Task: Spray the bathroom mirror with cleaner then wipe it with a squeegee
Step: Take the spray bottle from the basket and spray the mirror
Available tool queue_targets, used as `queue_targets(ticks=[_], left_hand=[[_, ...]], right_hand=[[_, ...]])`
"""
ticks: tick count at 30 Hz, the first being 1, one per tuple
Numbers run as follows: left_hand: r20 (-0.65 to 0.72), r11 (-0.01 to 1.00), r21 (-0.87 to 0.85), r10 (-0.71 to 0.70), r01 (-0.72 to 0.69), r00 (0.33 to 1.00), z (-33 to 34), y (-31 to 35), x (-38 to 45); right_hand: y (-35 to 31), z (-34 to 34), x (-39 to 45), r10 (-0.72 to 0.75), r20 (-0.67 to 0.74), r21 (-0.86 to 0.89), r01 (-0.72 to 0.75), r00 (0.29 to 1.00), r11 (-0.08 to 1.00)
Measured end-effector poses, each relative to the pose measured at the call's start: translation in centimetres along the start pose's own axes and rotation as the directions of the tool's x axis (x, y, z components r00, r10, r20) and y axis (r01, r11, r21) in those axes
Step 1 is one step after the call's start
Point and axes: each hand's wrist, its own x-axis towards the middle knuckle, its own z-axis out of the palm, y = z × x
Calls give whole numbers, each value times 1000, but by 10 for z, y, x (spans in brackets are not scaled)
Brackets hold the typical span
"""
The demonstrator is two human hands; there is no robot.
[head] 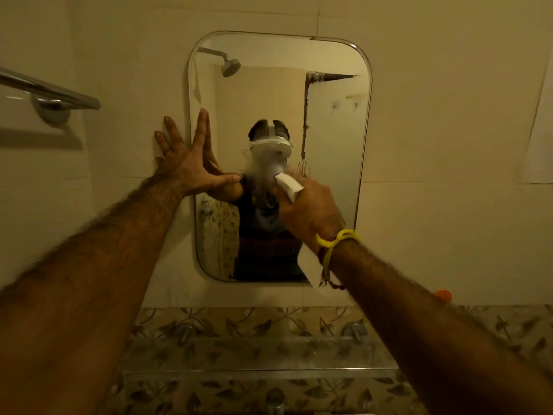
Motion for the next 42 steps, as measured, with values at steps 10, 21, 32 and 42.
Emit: queue_targets(ticks=[10,21,32,42], left_hand=[[78,999,-20,-29,31,997,7,-3,-17],[-21,999,-37,22,-23,1000,30,-14,-26],[75,998,-47,36,-33,997,75,-35,-81],[132,977,-212,22,7,991,105,-65,-106]], right_hand=[[27,-25,0,253,-155,79,-243,955,967],[81,-57,-27,399,-360,79,-398,843,914],[81,-9,-94,415,-113,-18,-420,903,907],[96,15,-134,564,-36,-153,-562,825,813]])
